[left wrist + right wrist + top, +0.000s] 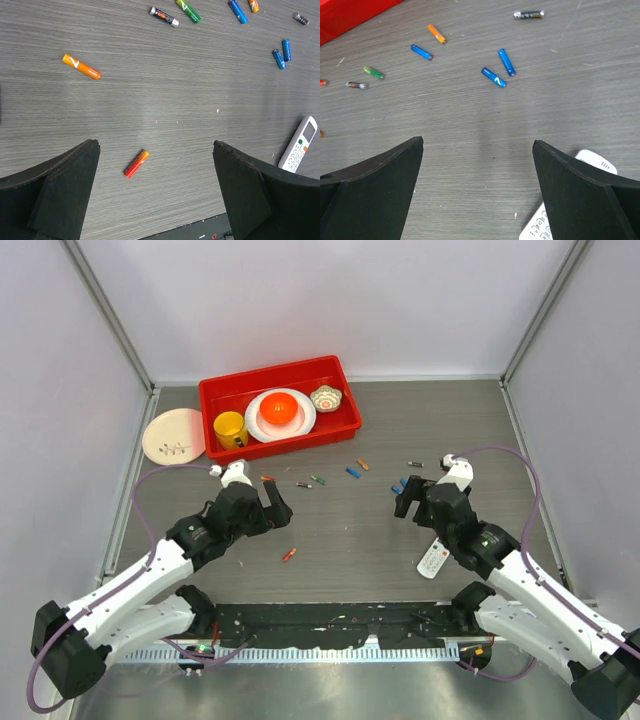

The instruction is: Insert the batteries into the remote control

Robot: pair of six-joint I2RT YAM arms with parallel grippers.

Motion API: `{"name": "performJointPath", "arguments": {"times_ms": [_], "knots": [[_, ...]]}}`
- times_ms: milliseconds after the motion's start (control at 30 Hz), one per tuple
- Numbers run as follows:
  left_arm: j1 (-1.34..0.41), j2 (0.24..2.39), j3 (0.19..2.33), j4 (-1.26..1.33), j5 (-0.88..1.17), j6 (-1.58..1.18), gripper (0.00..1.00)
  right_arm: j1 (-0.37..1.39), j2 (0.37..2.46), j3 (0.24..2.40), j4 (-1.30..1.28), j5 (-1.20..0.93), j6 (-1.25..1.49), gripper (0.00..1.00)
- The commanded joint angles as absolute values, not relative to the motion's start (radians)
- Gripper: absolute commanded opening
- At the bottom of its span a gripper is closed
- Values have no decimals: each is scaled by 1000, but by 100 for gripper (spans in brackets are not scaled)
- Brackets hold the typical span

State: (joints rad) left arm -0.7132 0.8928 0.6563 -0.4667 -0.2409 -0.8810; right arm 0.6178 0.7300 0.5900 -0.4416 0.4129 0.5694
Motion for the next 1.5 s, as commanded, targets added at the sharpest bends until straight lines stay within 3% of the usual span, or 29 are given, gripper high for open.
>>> {"name": "performJointPath", "arguments": {"times_ms": [0,400,600,1133,1467], "knots": [[-715,859,655,-382,-213,-862,100,617,758,617,-506,594,690,96],[-716,811,505,-163,-80,-899,100,585,844,673,-747,747,940,96],[-716,819,410,41,-14,-954,99,509,876,615,-842,608,1098,96],[-716,838,357,104,52,-969,100,509,963,503,-824,539,1164,96],[-716,831,345,100,44,-986,98,509,1025,486,-746,499,1109,81]]}}
